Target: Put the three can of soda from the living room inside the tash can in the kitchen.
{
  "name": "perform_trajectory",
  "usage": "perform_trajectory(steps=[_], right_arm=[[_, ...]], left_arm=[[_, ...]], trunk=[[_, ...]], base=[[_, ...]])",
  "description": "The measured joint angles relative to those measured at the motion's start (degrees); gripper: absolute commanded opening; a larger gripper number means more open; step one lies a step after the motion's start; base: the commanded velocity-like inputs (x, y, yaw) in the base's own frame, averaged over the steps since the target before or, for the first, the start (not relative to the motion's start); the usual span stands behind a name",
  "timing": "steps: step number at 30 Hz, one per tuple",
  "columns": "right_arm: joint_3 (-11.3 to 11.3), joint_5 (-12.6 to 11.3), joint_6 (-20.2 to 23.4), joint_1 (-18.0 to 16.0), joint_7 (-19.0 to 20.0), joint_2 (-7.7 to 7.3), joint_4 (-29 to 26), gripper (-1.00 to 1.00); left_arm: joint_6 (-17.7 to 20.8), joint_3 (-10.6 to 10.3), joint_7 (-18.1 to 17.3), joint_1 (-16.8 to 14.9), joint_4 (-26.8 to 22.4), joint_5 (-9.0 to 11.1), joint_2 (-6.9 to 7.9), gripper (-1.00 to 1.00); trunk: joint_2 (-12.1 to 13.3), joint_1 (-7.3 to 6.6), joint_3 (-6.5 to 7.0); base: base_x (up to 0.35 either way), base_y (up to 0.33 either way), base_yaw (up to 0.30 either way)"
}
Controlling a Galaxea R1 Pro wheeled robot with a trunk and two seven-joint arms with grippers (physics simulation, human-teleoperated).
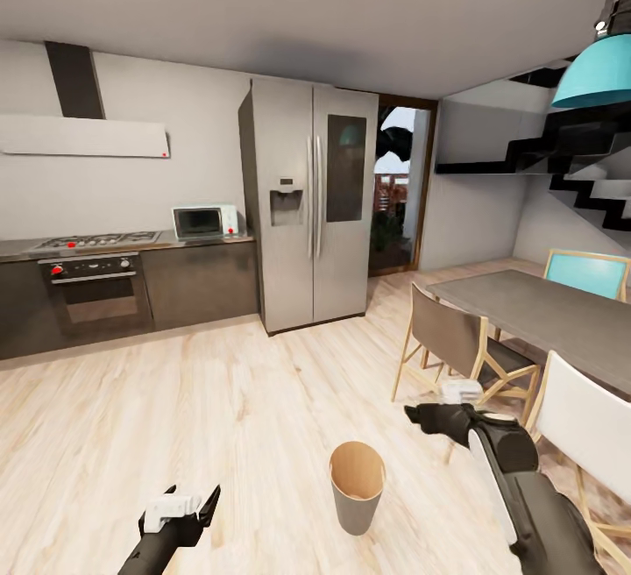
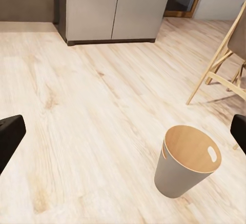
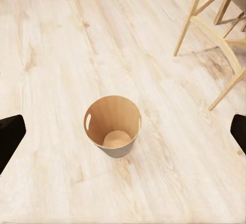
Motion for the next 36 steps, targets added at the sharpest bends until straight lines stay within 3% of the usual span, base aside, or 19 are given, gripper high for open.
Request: perform_trajectory(steps=[4, 14, 30, 31, 34, 35, 36], right_arm=[[-0.1, 0.0, 4.5, -6.6, 0.1, -0.37, 4.0, 1.0], [-0.1, 0.2, 7.7, -16.1, 0.2, -0.62, 11.4, 1.0], [1.1, -0.8, 7.7, -18.6, 1.1, -0.05, 13.8, 1.0], [1.0, -2.6, 7.7, -18.7, 3.8, -0.33, 13.7, 1.0], [0.5, -4.8, 7.7, -19.1, 6.6, -0.6, 13.7, 1.0], [-1.1, -7.2, 7.7, -19.8, 9.3, -0.68, 14.5, 1.0], [-1.3, -7.3, 7.7, -19.9, 9.5, -0.69, 15.3, 1.0]], left_arm=[[0.0, 0.0, 0.0, 0.0, 0.0, 0.0, 0.01, 1.0], [0.0, 0.0, 0.0, 0.0, 0.0, 0.0, 0.01, 1.0], [0.0, -0.1, -0.1, 0.0, -0.1, 0.1, 0.09, 1.0], [0.0, -0.1, -0.1, 0.0, -0.2, 0.1, 0.12, 1.0], [0.0, -0.1, -0.1, 0.0, -0.3, 0.1, 0.15, 1.0], [0.0, -0.1, -0.1, 0.0, -0.4, 0.1, 0.18, 1.0], [0.0, -0.1, -0.1, 0.0, -0.4, 0.1, 0.18, 1.0]], trunk=[[0.0, 0.0, 0.0], [0.0, 0.0, 0.0], [0.0, 0.0, -0.01], [0.0, 0.0, 0.0], [0.0, 0.0, 0.0], [0.0, 0.0, 0.0], [0.0, 0.0, -0.01]], base=[[0.0, 0.0, 0.0], [0.0, 0.0, 0.0], [0.0, 0.0, 0.0], [0.0, 0.0, 0.0], [0.0, 0.0, 0.0], [0.0, 0.0, 0.0], [0.0, 0.0, 0.0]])
